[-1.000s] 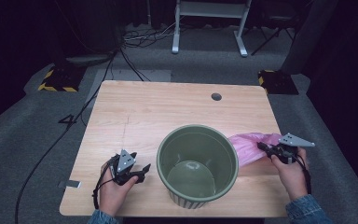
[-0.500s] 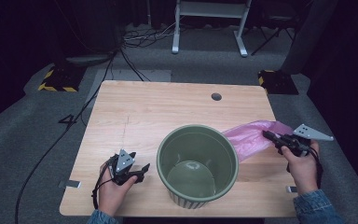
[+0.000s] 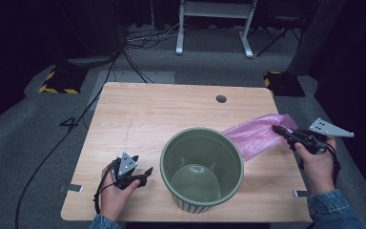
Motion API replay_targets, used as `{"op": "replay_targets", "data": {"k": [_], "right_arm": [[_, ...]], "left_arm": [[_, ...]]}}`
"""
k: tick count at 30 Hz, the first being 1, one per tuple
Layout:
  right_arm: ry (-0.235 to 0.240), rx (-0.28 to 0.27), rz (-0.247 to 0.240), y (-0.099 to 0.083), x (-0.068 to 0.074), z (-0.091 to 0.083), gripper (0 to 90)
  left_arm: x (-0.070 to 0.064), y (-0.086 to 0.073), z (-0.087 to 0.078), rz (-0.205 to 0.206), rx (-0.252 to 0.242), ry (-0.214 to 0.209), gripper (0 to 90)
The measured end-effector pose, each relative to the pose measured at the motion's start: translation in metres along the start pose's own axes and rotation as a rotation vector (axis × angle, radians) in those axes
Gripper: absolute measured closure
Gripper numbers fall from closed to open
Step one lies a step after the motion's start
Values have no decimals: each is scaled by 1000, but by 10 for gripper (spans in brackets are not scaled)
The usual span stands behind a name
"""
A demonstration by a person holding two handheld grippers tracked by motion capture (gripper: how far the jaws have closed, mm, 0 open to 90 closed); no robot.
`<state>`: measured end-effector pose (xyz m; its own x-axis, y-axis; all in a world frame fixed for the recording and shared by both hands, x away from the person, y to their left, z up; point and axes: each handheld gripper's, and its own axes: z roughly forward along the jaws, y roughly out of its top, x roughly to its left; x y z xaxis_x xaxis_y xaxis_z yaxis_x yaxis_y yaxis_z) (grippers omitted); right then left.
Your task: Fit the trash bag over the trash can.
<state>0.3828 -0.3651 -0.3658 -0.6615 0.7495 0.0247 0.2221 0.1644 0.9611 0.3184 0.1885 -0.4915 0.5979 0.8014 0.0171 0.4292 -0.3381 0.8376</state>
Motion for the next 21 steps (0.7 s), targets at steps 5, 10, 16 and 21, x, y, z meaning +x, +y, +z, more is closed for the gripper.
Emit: {"op": "replay_targets", "data": {"k": [5, 10, 16, 21], "right_arm": [[-18, 9, -28, 19, 0, -6, 892], [-23, 22, -66, 40, 0, -10, 892], [-11, 35, -81, 56, -3, -12, 891], [-20, 46, -91, 72, -9, -17, 891]], "left_arm": [[0, 0, 0, 0, 0, -1, 294], [0, 0, 0, -4, 1, -2, 295], [0, 0, 0, -6, -1, -2, 294], [1, 0, -1, -7, 0, -1, 295]]}}
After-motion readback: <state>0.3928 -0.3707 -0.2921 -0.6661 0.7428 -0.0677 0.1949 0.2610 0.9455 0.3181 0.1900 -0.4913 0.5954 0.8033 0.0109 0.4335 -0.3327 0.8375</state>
